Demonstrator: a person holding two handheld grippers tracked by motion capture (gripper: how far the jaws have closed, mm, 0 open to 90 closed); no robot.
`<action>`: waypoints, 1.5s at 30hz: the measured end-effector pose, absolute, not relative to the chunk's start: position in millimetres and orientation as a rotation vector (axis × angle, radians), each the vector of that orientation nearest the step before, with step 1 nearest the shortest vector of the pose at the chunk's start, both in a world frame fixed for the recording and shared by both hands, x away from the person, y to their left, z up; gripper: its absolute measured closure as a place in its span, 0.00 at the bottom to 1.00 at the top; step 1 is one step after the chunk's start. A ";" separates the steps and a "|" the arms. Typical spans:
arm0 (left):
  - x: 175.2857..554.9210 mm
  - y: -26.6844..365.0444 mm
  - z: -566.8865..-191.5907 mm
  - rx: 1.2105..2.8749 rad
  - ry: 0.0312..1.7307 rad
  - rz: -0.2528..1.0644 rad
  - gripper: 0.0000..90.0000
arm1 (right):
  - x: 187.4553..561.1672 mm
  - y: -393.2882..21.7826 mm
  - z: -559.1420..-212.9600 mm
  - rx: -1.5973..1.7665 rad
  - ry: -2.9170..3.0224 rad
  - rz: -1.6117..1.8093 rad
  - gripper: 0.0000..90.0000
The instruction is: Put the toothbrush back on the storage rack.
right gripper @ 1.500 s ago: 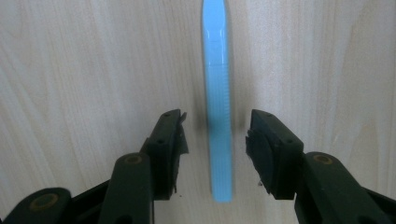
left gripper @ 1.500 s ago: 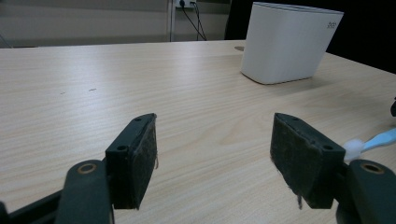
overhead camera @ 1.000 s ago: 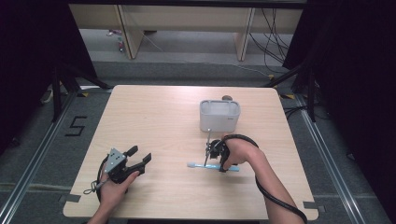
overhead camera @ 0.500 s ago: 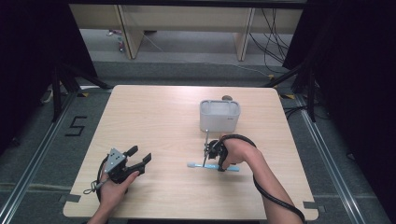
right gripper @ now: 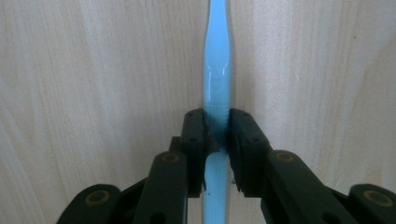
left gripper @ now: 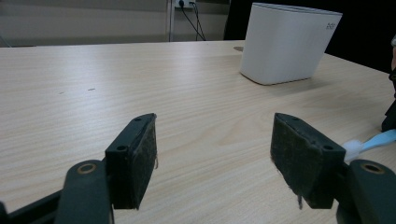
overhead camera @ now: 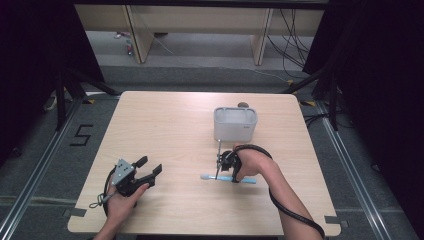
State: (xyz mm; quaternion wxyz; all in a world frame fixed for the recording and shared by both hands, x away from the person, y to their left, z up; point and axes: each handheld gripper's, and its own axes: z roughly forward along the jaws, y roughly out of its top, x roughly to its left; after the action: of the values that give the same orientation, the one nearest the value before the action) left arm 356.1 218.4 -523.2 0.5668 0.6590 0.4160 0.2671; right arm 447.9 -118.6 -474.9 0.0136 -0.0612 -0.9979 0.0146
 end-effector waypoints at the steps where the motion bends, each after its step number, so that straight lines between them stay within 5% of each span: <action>1: 356.1 218.3 -523.2 1.549 0.977 0.628 0.34 | 447.6 -118.5 -475.0 -0.194 -3.111 0.047 0.86; 45: 356.7 218.9 -523.1 1.550 0.976 0.624 0.34 | 436.5 -153.7 -449.6 -0.663 -3.119 -0.361 0.88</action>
State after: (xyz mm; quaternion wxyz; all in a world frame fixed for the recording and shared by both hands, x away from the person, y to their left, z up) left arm 356.7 218.9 -523.1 0.5673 0.6595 0.4154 0.2657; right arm 436.5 -153.7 -449.6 -0.0340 -0.2065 -0.9714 -0.1124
